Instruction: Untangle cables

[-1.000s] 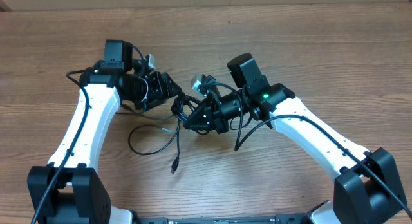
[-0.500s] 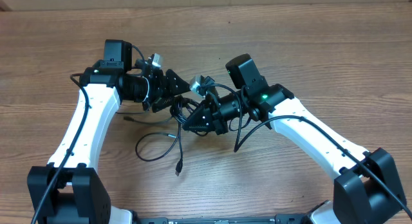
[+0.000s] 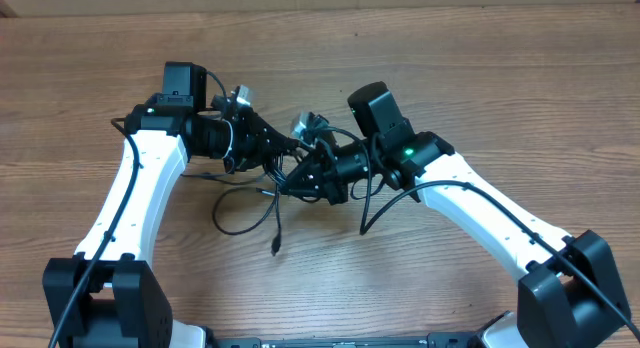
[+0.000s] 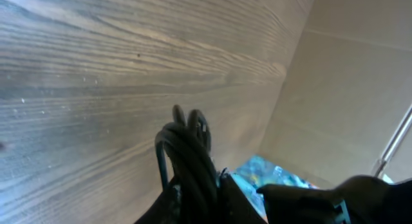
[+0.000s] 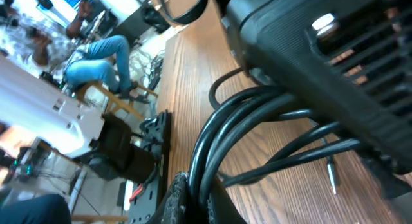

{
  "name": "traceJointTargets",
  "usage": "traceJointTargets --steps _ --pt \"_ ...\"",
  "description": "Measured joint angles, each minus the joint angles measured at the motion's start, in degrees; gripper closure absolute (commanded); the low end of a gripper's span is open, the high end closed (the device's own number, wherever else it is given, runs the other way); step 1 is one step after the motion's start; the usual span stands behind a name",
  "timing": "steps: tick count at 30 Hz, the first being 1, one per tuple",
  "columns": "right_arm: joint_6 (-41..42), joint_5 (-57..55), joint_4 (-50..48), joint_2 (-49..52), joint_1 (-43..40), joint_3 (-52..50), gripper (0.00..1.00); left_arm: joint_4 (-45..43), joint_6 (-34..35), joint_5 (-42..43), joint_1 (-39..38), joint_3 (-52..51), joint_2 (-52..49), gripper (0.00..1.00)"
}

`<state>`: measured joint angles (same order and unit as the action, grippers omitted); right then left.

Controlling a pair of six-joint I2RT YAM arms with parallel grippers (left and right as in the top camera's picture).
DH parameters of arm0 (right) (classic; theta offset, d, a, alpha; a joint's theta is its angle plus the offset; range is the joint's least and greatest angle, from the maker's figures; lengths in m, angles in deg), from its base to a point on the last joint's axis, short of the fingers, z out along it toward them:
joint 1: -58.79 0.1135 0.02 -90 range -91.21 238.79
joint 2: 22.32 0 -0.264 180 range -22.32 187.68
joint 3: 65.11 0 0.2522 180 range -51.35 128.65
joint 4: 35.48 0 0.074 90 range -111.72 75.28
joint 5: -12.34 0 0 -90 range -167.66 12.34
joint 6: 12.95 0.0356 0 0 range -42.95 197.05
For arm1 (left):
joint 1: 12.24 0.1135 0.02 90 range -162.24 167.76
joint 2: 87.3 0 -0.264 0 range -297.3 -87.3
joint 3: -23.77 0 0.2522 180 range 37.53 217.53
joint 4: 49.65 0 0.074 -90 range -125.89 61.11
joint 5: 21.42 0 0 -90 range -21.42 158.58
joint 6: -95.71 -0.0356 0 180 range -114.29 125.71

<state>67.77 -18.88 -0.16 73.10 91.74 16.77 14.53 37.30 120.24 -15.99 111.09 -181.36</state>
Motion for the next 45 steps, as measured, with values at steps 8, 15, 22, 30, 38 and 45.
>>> traceJointTargets --steps 8,15,22,30,38,45 --pt "9.66 -5.16 -0.96 0.00 1.05 0.00 0.96 -0.26 -2.75 -2.40 0.09 0.00 0.00 0.96" --pt "17.05 -6.97 -2.16 -0.02 0.94 0.00 0.96 6.58 -8.35 -10.51 0.09 0.11 0.00 0.96" --pt "19.96 -10.27 -2.34 -0.02 -0.07 0.00 0.96 9.86 -10.32 -14.93 -0.42 0.11 0.00 0.91" --pt "26.01 -24.63 3.54 -0.28 -0.11 0.04 0.95 10.86 -12.98 -16.72 -1.05 0.11 0.00 0.85" --pt "28.11 -34.29 8.07 -0.28 -0.13 0.04 0.92 10.75 -13.64 -17.27 -1.55 0.11 0.00 0.90" --pt "30.73 -48.04 11.80 -0.28 -2.97 0.02 0.83 9.35 -12.63 -20.90 -1.09 0.09 0.00 0.83"
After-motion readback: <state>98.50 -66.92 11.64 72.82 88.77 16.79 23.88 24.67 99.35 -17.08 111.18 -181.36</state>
